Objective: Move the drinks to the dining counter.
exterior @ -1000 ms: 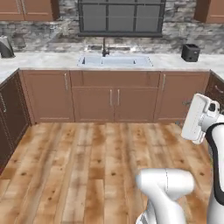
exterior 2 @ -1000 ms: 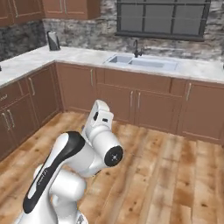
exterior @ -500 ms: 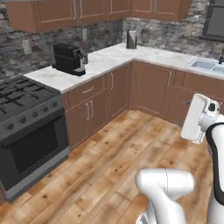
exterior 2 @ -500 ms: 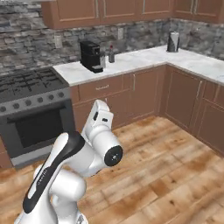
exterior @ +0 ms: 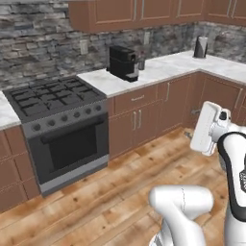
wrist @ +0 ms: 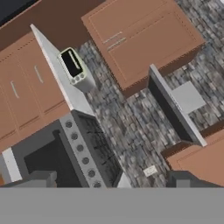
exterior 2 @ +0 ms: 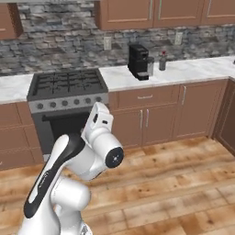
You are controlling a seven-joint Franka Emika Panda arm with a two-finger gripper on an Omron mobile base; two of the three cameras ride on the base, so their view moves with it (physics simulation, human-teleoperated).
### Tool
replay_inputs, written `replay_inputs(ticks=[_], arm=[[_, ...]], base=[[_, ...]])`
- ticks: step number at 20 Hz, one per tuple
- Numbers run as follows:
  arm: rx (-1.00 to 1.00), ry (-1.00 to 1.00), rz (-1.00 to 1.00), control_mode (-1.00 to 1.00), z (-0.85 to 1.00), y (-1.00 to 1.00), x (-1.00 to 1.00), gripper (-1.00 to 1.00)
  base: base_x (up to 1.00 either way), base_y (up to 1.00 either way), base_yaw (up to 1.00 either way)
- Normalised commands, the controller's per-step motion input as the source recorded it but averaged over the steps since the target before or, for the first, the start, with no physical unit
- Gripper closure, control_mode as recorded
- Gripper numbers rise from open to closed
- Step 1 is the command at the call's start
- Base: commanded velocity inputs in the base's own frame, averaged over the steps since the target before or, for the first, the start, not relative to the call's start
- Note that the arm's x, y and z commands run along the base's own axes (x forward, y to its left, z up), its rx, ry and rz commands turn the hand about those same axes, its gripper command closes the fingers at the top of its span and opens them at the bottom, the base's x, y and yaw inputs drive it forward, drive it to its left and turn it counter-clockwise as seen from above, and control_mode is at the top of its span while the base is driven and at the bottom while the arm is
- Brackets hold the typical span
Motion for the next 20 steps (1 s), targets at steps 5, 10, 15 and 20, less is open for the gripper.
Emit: replay_inputs(ticks=[5, 10, 15, 20], arm=[[0.0, 0.0, 0.0, 1.0, 0.0, 0.0, 0.0, -1.0], [0.0, 0.0, 0.0, 1.0, 0.0, 0.0, 0.0, -1.0], [0.0, 0.0, 0.0, 1.0, 0.0, 0.0, 0.0, -1.0], [0.0, 0.0, 0.0, 1.0, 0.0, 0.0, 0.0, -1.0]], base=[[0.3, -0.88, 0.12], [0.28, -0.91, 0.13], [0.57, -0.65, 0.13], [0.94, -0.24, 0.25]])
